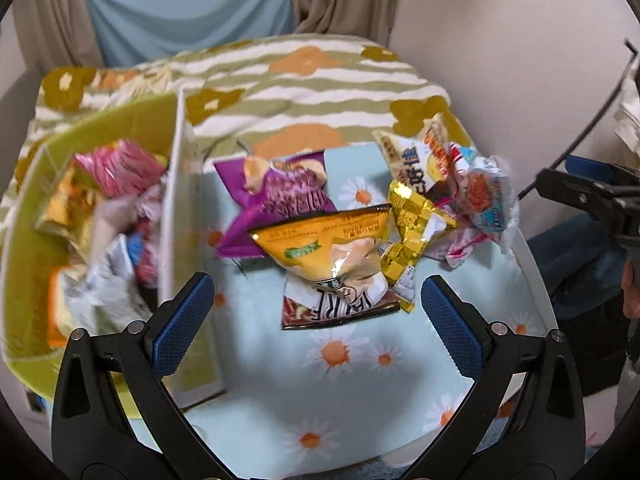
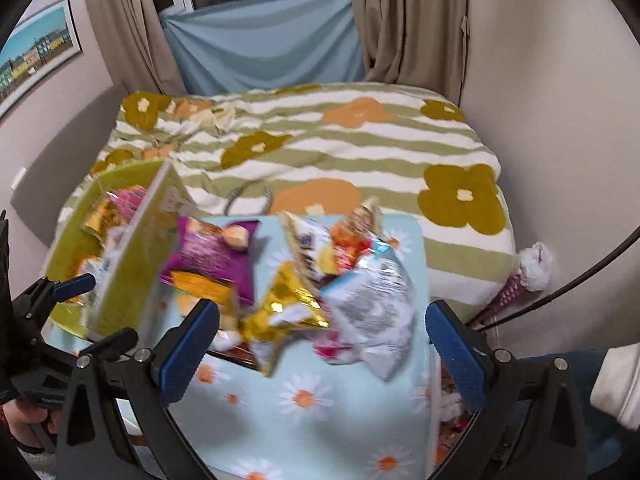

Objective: Organize snacks
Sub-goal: 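Move both open tools back over the remaining snacks, then grasp the yellow Tare chips bag with the left tool while the right tool grasps the white Oishi bag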

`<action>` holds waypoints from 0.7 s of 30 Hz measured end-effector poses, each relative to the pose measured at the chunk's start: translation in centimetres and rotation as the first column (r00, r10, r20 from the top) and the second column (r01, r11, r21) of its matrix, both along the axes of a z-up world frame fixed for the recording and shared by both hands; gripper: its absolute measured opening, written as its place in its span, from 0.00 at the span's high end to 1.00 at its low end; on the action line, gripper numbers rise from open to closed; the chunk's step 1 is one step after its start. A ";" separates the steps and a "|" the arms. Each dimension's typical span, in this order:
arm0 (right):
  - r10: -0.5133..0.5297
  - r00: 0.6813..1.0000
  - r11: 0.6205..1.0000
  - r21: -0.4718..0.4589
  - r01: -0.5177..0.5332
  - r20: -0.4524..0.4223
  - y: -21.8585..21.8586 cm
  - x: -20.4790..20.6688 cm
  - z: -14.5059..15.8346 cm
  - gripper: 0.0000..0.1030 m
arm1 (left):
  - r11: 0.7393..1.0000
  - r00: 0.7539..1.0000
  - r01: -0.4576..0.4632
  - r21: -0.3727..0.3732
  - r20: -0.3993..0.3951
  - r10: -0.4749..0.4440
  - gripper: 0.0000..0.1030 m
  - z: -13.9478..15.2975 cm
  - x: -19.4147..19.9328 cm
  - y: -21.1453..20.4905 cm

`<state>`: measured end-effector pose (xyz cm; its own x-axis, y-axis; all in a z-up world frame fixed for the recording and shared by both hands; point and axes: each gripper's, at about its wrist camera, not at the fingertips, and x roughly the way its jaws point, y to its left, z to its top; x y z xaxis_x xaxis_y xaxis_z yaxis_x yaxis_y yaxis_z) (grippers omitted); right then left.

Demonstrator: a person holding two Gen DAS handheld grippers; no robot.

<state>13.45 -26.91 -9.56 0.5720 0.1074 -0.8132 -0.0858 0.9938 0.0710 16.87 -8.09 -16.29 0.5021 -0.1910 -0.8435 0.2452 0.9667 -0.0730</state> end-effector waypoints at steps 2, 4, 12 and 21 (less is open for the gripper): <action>0.015 1.000 1.000 0.002 -0.015 -0.019 -1.0 0.5 -1.2 0.00 | 0.999 0.999 -0.034 0.002 -0.020 0.034 0.00 -1.3 0.7 -0.5; 0.043 0.998 0.999 0.028 -0.042 -0.034 -1.9 1.0 -2.4 0.00 | 0.998 0.997 -0.066 -0.003 -0.034 0.065 0.00 -2.6 1.4 -0.7; 0.123 0.992 0.989 0.088 -0.122 -0.012 -3.3 2.3 -6.2 0.00 | 0.994 0.995 -0.104 0.031 0.006 0.104 0.00 -5.5 2.5 -2.3; 0.166 0.986 0.984 0.066 -0.165 -0.002 -3.7 3.3 -8.0 0.00 | 0.989 0.988 -0.149 0.018 -0.029 0.149 0.00 -8.3 2.9 -2.4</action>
